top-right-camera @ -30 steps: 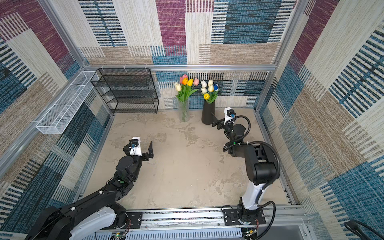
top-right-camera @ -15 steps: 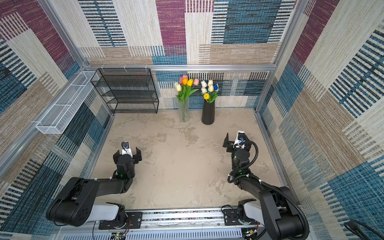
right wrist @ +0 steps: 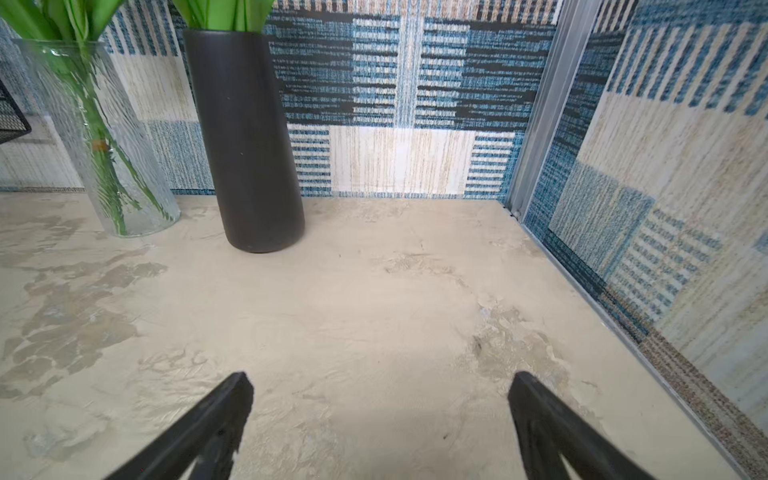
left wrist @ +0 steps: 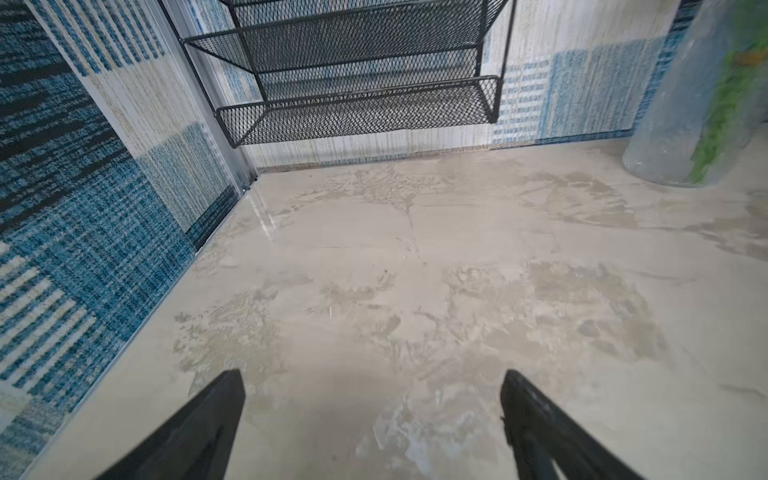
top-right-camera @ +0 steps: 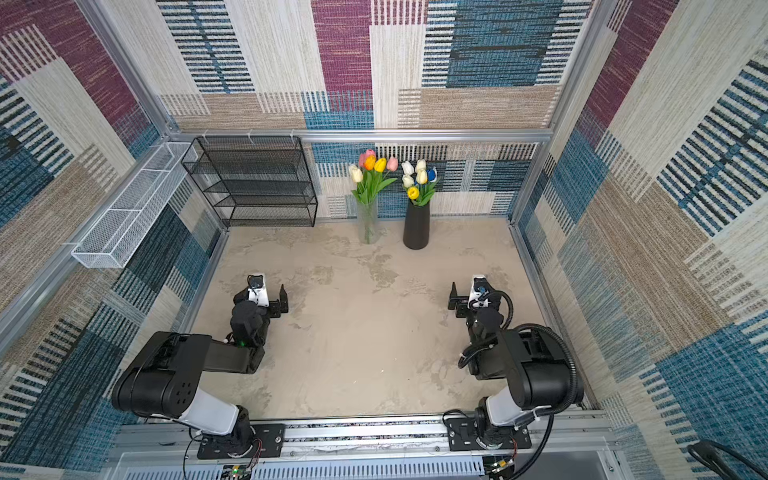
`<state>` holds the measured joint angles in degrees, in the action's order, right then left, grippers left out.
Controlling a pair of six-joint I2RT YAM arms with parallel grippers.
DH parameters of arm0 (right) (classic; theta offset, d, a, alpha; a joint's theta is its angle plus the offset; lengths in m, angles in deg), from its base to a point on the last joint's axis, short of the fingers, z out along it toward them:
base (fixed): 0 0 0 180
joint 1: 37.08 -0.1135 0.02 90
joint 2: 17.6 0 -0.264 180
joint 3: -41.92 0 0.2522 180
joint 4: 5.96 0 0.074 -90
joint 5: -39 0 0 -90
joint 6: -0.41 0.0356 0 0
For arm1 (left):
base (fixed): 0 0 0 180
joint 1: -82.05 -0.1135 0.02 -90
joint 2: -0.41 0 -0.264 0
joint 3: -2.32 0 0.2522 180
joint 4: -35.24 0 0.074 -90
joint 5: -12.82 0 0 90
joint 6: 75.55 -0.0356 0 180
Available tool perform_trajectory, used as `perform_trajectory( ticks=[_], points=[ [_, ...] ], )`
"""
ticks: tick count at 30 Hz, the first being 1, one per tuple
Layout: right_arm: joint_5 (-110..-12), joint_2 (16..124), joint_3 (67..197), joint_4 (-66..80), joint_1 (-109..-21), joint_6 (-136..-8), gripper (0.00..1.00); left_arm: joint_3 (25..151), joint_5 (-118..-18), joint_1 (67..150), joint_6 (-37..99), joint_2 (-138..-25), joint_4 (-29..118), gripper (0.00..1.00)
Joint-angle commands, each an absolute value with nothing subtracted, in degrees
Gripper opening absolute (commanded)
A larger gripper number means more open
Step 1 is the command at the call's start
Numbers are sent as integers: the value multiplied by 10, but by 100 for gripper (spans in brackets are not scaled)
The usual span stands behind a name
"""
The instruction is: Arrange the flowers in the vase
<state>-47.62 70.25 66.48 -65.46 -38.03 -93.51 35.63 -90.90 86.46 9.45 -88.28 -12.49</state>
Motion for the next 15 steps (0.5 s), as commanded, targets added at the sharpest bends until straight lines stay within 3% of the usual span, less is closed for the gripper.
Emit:
perform_trajectory(
  ticks=[1,15],
  points=[
    [-531,700,681,-647,-358,-906,100,407,-837,821,143,-880,22,99],
    [-556,702,684,-643,-360,-917,100,404,-812,811,144,-879,19,99]
  ],
)
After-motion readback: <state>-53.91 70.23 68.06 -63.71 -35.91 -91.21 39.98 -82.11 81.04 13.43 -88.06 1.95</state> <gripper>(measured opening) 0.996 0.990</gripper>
